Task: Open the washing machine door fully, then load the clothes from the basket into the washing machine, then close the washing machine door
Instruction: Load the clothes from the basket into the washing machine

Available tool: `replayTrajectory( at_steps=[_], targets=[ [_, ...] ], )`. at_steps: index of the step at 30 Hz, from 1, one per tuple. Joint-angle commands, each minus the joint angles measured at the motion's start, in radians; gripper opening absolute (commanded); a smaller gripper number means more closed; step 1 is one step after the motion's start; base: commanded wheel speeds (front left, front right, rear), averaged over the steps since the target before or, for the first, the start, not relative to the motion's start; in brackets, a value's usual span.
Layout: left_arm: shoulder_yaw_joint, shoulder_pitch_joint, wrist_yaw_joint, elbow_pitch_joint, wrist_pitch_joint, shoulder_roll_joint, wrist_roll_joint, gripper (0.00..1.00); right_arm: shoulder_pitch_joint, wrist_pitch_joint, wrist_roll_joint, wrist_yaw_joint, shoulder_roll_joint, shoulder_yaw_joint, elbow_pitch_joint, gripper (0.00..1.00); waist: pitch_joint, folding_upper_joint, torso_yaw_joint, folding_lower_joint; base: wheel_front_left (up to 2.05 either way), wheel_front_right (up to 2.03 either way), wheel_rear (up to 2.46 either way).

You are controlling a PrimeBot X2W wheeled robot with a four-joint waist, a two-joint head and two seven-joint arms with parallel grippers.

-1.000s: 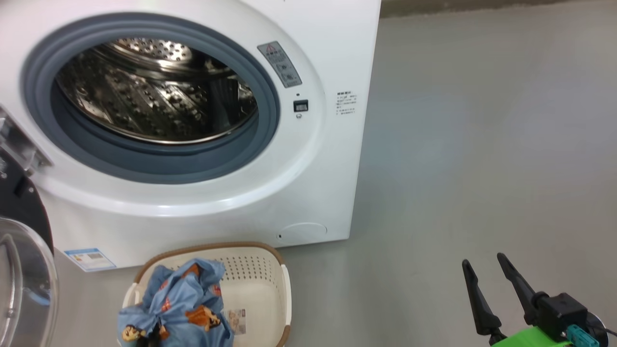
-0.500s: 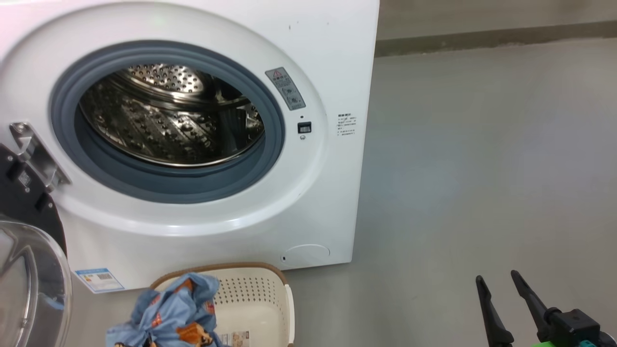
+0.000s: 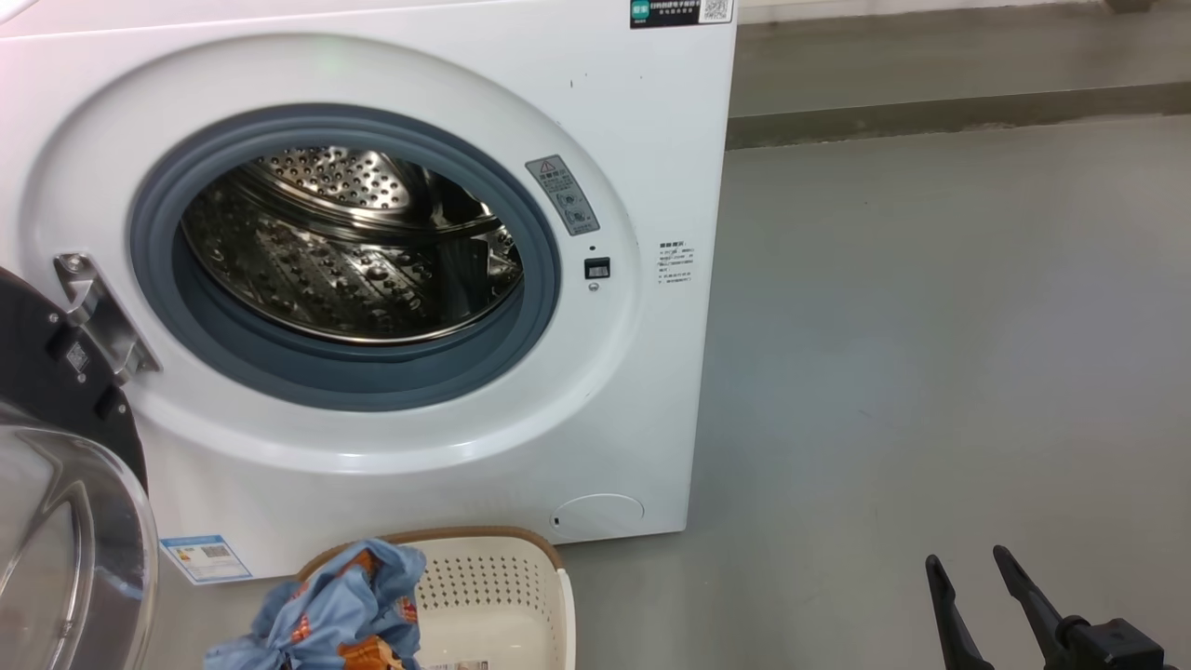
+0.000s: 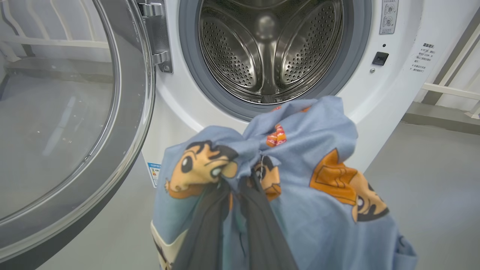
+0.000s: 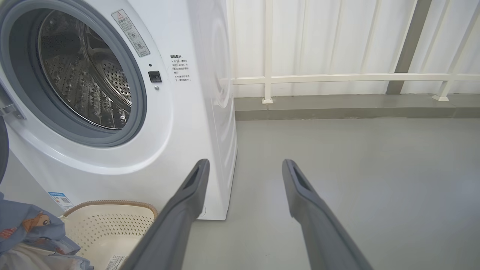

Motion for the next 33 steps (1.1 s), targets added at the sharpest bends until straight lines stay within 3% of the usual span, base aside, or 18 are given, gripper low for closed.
replayTrajectory(
  at_steps=[1,18,33],
  targets=[
    [0.031,-0.017,0.006,-0.034,-0.013,-0.001,0.008,0.0,-0.011,-0.005,0.026,0.002,-0.014,0.026,-0.024,1.0,-0.001,0.0,0.001,0.0,0.0,0.0,0.0],
    [0.027,-0.047,0.004,-0.031,-0.013,-0.001,0.016,0.0,-0.019,-0.005,0.024,0.002,-0.008,0.034,-0.025,1.0,0.018,0.0,-0.014,0.0,0.0,0.0,0.0],
    [0.005,-0.246,-0.012,0.062,-0.013,-0.001,0.038,0.0,-0.052,-0.005,0.023,0.002,0.017,0.05,-0.03,1.0,0.099,0.0,-0.064,0.0,0.0,0.0,0.0]
  ],
)
